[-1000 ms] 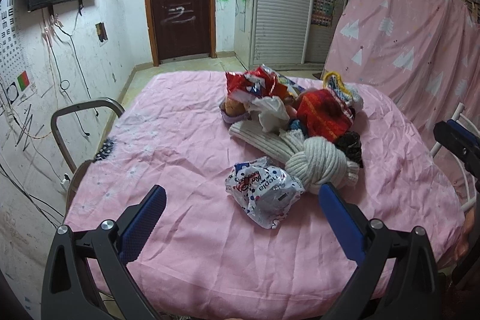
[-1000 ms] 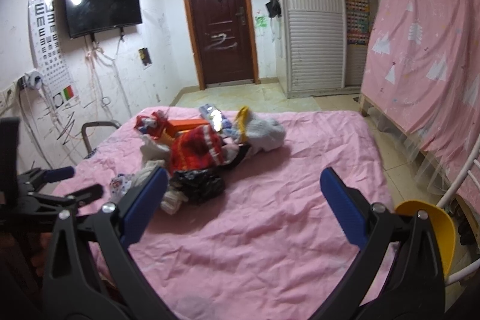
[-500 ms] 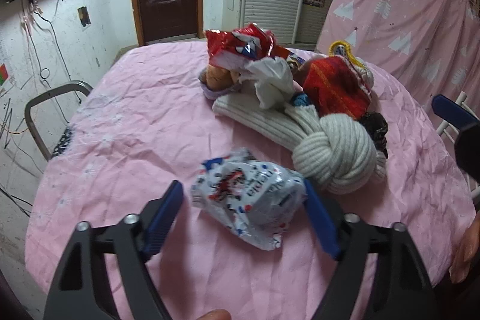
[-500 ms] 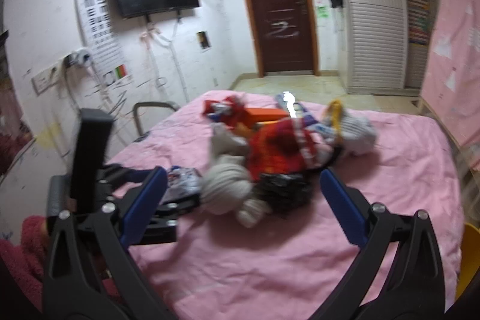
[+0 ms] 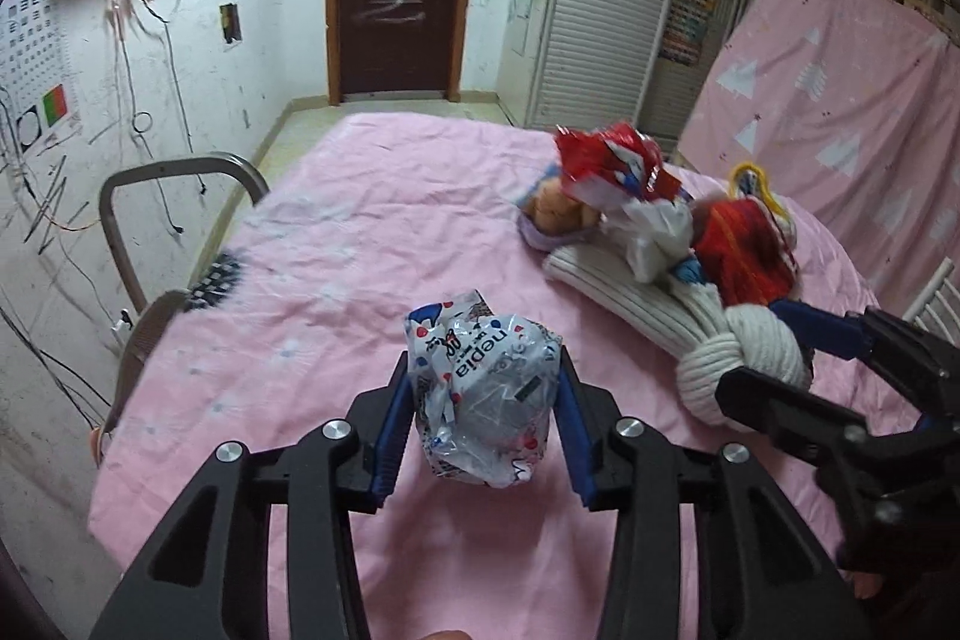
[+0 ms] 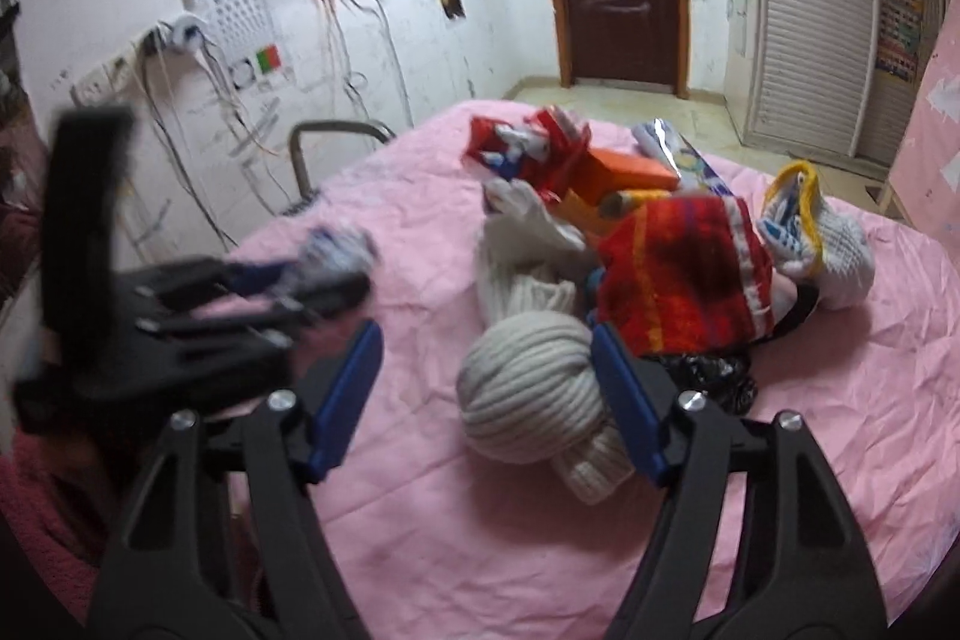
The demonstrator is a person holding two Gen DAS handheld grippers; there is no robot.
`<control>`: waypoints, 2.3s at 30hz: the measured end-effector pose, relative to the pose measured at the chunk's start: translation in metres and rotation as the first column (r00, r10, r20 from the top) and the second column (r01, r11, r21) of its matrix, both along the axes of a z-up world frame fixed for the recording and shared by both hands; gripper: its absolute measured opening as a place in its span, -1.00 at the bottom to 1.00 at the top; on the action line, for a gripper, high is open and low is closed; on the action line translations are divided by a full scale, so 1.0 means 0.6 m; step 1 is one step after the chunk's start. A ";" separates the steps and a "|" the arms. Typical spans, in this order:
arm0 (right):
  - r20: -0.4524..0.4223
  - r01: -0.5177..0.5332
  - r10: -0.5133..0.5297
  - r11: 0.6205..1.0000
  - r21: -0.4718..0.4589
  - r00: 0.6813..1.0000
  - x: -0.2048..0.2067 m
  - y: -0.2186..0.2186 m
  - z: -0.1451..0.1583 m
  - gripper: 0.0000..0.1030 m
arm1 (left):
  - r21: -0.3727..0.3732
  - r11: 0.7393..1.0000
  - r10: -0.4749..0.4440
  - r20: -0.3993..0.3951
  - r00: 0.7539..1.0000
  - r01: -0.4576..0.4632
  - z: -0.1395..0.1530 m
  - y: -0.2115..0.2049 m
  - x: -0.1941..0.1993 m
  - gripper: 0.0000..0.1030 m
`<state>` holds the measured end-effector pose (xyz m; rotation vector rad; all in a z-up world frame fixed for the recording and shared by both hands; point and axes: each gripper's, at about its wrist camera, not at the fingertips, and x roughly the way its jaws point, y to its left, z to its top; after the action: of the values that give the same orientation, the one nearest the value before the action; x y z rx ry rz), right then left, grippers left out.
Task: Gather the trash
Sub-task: 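Grasp the white-red snack wrapper with the left gripper while the right gripper grasps the grey knotted sock, then carry both items to the yellow bucket and open both grippers to drop them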
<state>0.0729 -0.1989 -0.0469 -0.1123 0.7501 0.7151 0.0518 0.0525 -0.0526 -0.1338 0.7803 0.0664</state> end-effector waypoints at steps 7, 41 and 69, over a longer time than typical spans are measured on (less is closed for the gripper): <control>0.026 0.039 -0.036 0.991 -0.129 0.999 0.011 0.015 -0.026 0.16 | 0.004 1.000 0.022 0.030 0.999 -0.022 0.024 0.009 -0.013 -0.33; 0.111 0.286 -0.328 0.914 0.286 0.938 -0.055 -0.342 0.085 0.05 | 0.069 0.979 -0.200 0.225 0.954 0.189 0.141 -0.217 -0.054 -0.33; 0.001 0.808 -0.846 0.509 0.296 0.533 -0.089 -0.751 0.000 0.29 | -0.084 0.685 -0.726 -0.004 0.687 0.723 0.065 -0.726 0.072 -0.33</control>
<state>0.0196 -0.6493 -0.0471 0.4344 0.4639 -0.1537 0.0951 -0.3831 -0.0138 0.1183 0.8275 -0.7322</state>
